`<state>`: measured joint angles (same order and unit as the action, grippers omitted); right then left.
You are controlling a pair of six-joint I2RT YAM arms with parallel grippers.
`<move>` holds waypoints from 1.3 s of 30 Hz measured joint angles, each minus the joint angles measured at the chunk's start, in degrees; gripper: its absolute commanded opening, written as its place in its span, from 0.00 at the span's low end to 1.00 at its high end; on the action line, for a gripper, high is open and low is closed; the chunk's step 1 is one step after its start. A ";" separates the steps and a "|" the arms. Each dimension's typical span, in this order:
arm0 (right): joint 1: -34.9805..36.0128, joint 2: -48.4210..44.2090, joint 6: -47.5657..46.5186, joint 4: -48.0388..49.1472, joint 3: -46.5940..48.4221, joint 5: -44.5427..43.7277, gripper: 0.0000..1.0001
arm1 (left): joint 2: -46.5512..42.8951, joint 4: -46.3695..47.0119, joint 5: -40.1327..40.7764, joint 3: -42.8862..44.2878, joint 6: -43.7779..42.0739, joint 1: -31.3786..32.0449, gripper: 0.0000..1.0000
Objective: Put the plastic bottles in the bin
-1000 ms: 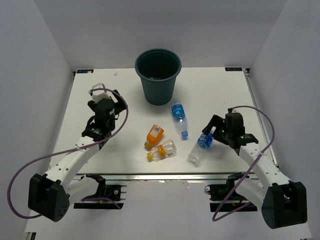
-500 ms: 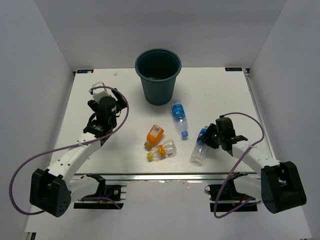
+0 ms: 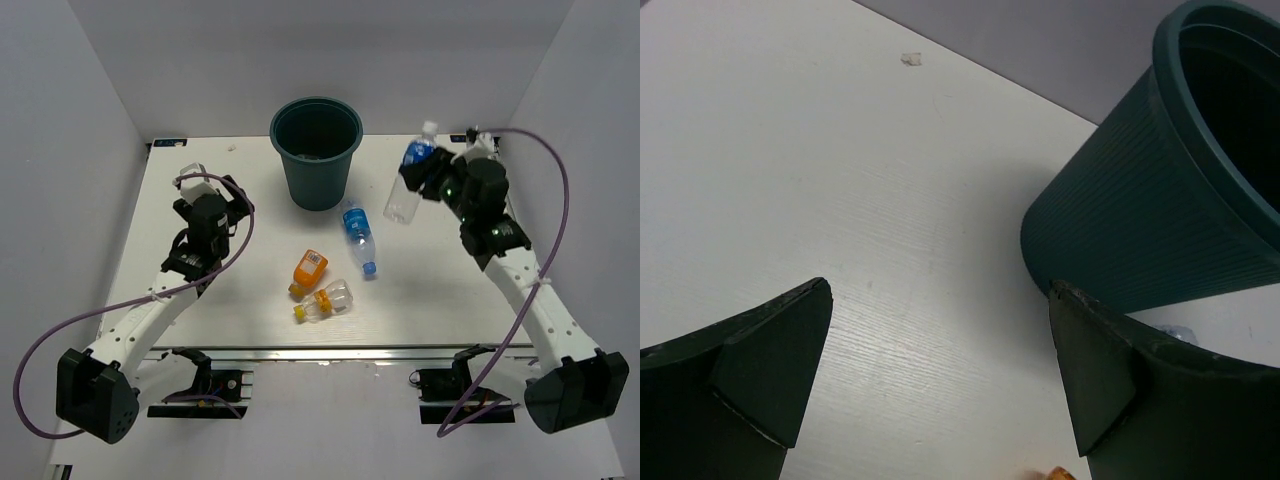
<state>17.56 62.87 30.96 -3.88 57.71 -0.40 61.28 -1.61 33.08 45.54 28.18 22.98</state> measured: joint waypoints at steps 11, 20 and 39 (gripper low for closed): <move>9.18 33.66 -15.02 17.22 42.93 5.49 0.35 | 2.14 0.44 -8.33 -0.20 1.66 -0.04 0.98; 10.69 62.69 -20.24 11.21 68.35 4.83 0.89 | 2.14 -0.33 -10.78 -0.20 -0.90 -0.24 0.98; 10.84 24.17 -26.84 4.00 33.20 1.92 0.89 | 4.09 -1.18 -11.47 -0.15 -1.81 -0.42 0.98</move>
<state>28.40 87.05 4.12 0.12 90.91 1.52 65.36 -2.79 21.61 45.39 26.37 22.57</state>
